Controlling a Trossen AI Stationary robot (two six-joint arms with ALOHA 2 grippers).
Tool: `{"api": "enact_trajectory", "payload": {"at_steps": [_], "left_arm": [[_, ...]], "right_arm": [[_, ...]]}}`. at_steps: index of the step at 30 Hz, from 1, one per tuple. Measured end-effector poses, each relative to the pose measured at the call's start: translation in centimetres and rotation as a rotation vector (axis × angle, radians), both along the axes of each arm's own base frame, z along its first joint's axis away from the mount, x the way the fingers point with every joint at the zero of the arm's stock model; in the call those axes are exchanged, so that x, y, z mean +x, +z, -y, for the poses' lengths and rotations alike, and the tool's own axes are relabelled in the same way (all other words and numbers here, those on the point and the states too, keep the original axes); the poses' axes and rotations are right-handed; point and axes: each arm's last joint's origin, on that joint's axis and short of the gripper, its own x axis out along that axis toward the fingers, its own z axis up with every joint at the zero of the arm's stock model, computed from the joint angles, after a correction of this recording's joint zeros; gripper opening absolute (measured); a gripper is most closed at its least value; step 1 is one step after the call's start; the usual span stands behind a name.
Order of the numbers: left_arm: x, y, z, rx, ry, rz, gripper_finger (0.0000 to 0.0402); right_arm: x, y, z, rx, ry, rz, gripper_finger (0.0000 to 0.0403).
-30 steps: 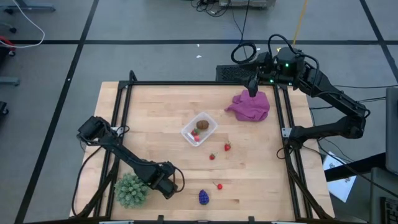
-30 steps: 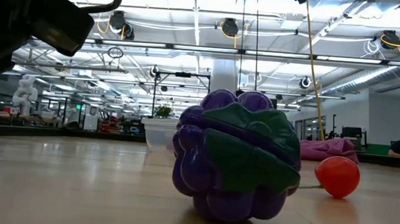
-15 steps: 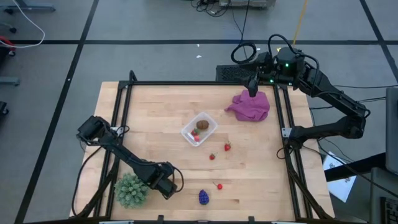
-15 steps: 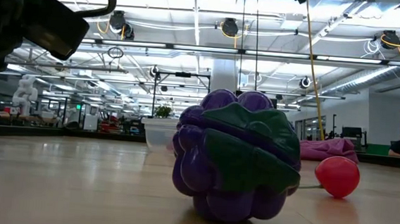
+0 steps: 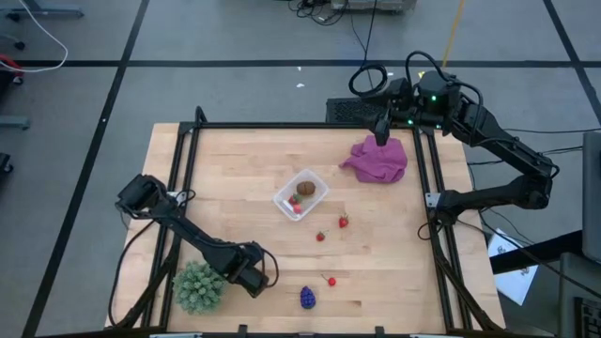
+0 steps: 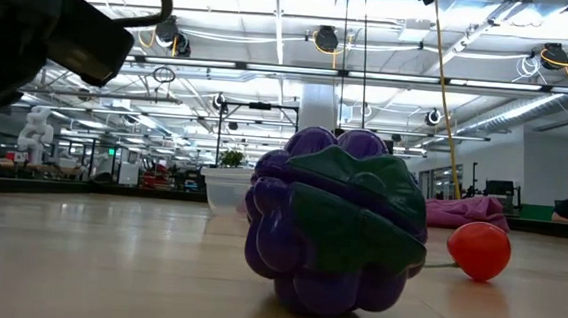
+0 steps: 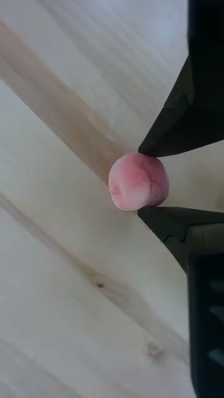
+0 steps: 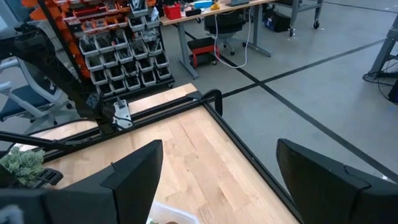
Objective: Pick and placing Produce into tupperware
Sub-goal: Put the peach into the transparent bin
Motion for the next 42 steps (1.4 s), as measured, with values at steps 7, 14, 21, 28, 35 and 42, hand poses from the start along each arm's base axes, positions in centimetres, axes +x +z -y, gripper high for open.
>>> {"api": "enact_trajectory", "payload": {"at_steps": [7, 14, 21, 28, 35, 42], "left_arm": [[1.0, 1.1, -1.2, 0.011, -0.037, -0.002, 0.0127], [2.0, 4.1, -3.5, 0.059, -0.065, -0.051, 0.0127], [3.8, 6.9, -6.3, 0.152, -0.12, -0.036, 0.0127], [6.1, 9.3, -12.0, 0.239, -0.169, -0.008, 0.0127], [7.6, 10.0, -18.1, 0.255, -0.168, 0.05, 0.0127], [9.6, 9.7, -21.9, 0.225, -0.2, 0.215, 0.0127]], "right_arm": [[0.0, 0.2, 0.0, -0.009, 0.0, 0.018, 0.0304], [0.1, 0.3, 0.0, -0.016, 0.001, 0.024, 0.0304], [0.1, 0.3, 0.0, -0.016, 0.001, 0.024, 0.0304], [0.1, 0.3, 0.0, -0.025, 0.004, 0.021, 0.0304], [-0.1, 0.7, 0.2, -0.08, 0.002, 0.043, 0.0304], [-0.3, 1.8, 0.7, -0.141, -0.028, 0.139, 0.0304]]}}
